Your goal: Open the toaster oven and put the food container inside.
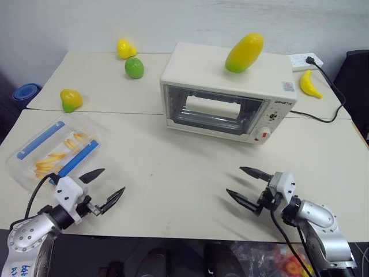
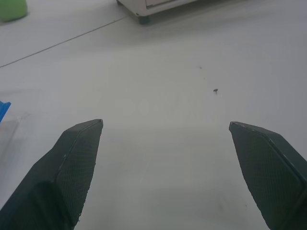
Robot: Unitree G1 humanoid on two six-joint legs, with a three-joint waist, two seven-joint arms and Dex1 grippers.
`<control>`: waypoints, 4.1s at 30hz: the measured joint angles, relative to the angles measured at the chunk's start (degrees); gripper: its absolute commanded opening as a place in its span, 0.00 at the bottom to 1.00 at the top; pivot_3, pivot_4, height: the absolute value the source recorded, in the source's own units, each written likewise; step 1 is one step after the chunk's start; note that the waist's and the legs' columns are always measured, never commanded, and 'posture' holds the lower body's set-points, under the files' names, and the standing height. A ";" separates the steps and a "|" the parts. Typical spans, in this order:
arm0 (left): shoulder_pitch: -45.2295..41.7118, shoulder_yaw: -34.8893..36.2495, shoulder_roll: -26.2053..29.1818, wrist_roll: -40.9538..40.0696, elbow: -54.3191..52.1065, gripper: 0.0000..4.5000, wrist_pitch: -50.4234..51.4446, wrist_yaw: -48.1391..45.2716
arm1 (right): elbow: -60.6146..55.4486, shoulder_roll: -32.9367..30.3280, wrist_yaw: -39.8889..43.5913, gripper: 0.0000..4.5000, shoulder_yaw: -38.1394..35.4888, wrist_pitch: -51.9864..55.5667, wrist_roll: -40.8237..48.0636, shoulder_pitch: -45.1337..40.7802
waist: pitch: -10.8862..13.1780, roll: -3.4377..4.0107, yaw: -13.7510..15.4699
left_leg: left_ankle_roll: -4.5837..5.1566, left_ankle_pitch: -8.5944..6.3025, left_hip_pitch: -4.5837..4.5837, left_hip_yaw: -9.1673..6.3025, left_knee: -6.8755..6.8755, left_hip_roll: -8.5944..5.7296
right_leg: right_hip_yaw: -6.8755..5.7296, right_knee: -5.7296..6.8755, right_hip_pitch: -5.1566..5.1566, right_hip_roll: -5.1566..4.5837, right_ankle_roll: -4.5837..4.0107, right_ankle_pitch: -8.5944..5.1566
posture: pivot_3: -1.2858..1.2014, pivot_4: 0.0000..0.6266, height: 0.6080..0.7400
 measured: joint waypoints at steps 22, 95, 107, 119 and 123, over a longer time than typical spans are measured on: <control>-19.68 1.05 8.28 -22.89 -1.79 1.00 20.85 -10.32 | -3.00 -5.40 -9.36 0.99 -2.85 28.67 13.01 -24.96 | 0.15 0.18 -0.98 | -0.19 0.18 -0.77 -0.14 0.10 0.11 | -0.69 0.23 -0.60 0.02 -0.14 -0.01 | 0.52 0.24 1.00; -46.80 -24.11 -6.30 6.96 31.52 0.00 7.03 -8.79 | -17.80 -3.32 -5.61 1.00 -12.44 10.92 4.41 13.05 | 0.28 -0.04 1.21 | -0.24 0.53 -0.57 0.05 0.29 0.11 | -0.59 0.21 -0.50 0.55 0.11 0.37 | 0.52 0.24 1.00; -19.88 0.75 -12.62 -8.75 0.26 0.53 13.42 10.53 | -13.57 3.70 0.29 1.00 -4.42 4.84 11.38 -6.47 | 0.31 -0.05 -0.51 | -0.57 0.49 -0.55 -0.11 0.16 0.48 | -0.27 0.21 -0.66 0.51 -0.20 0.30 | 0.52 0.24 1.00; 8.85 38.57 -14.30 -30.45 -7.41 0.99 24.21 35.24 | -2.88 8.19 10.22 1.00 5.78 -4.58 7.90 -15.56 | 0.31 -0.10 0.72 | -0.20 0.17 -0.36 -0.23 0.15 0.42 | -0.40 0.08 -0.36 0.36 -0.35 0.23 | 0.52 0.24 1.00; 5.52 39.75 -6.79 -32.40 -0.14 0.99 28.93 38.71 | -1.57 7.93 11.88 1.00 6.48 -5.64 7.76 -15.32 | 0.28 -0.17 1.08 | -0.12 0.07 -0.19 -0.24 0.10 0.43 | -0.42 0.15 -0.28 0.36 -0.45 0.18 | 0.52 0.24 1.00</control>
